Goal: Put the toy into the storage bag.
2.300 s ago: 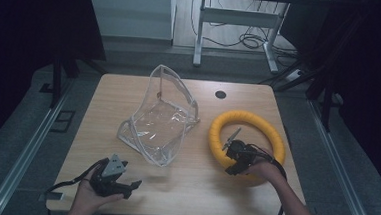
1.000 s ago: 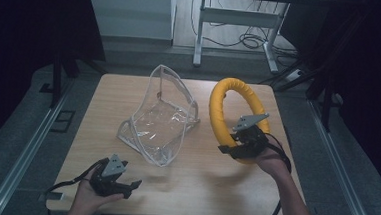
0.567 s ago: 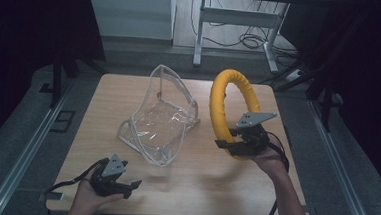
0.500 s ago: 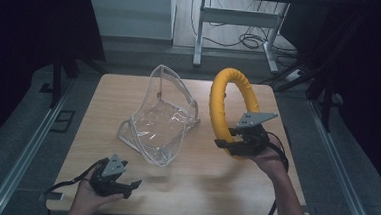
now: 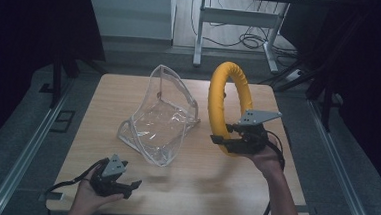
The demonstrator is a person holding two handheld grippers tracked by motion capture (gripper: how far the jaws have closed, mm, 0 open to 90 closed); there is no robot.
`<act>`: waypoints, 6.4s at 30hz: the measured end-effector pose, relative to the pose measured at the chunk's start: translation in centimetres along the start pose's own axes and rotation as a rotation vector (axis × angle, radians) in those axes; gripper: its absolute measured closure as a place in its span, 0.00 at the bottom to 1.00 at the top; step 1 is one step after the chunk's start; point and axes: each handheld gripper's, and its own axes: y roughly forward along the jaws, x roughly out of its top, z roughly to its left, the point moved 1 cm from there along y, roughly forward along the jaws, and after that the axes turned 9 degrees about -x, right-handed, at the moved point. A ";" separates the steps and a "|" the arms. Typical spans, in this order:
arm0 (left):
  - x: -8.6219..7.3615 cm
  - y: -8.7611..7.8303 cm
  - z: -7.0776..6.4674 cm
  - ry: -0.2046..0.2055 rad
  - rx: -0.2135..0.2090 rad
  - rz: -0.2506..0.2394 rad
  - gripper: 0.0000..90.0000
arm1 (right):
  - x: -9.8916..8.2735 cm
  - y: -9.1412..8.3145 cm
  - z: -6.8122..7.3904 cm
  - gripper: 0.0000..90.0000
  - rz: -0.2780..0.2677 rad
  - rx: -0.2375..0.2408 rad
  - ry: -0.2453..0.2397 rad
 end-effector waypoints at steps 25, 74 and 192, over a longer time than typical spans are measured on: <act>0.0 0.0 0.0 0.003 0.000 0.001 0.22 | 1.8 0.0 0.8 0.56 -0.163 0.068 0.054; 0.0 -0.1 0.1 0.009 -0.002 0.001 0.22 | 8.5 -0.3 4.3 0.56 -0.430 0.180 0.052; -0.1 0.1 0.0 0.010 -0.007 0.015 0.22 | 8.3 12.2 7.8 0.55 -0.320 0.412 0.086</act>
